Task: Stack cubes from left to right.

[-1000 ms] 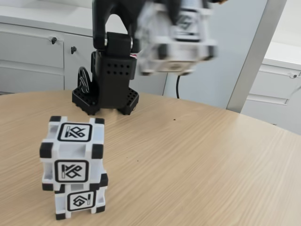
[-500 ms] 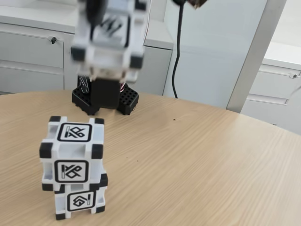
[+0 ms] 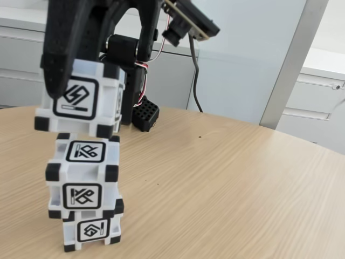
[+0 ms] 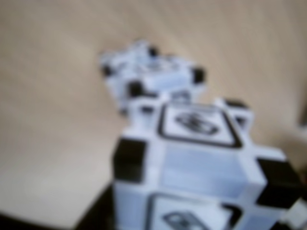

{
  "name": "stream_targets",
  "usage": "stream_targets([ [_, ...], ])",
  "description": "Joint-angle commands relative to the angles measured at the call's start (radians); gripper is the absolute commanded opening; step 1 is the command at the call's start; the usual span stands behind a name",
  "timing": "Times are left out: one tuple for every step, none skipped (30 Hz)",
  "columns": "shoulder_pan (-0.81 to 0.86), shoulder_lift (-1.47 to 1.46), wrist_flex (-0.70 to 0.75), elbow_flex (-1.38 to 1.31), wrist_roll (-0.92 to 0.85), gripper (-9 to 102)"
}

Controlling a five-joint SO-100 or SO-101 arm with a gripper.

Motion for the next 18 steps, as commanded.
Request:
stream_targets([
  [0.006, 0.0, -0.012, -0.048, 0.008, 18],
  [0.005, -0.002, -0.012, -0.041, 0.006, 18],
  [0.005, -0.002, -0.012, -0.038, 0.003, 18],
  [0.005, -0.002, -0.012, -0.038, 0.003, 18],
  [0.005, -0.002, -0.012, -0.038, 0.003, 18],
  [0.005, -0.002, -0.012, -0.038, 0.006, 18],
  [0.005, -0.002, -0.012, -0.038, 0.006, 18],
  [0.005, -0.002, -0.014, -0.038, 0.011, 18],
  [0.005, -0.003, -0.02, -0.038, 0.015, 18],
  [0.005, -0.003, -0.034, -0.038, 0.025, 18],
  [0.005, -0.003, -0.055, -0.038, 0.034, 18],
  [0.006, -0.003, -0.08, -0.038, 0.04, 18],
  [0.006, -0.003, -0.104, -0.037, 0.046, 18],
  [0.006, -0.003, -0.123, -0.037, 0.049, 18],
  [0.006, -0.003, -0.13, -0.037, 0.051, 18],
  [0.006, -0.002, -0.13, -0.037, 0.048, 18],
  [0.006, -0.002, -0.127, -0.037, 0.044, 18],
  [0.006, -0.002, -0.127, -0.037, 0.044, 18],
])
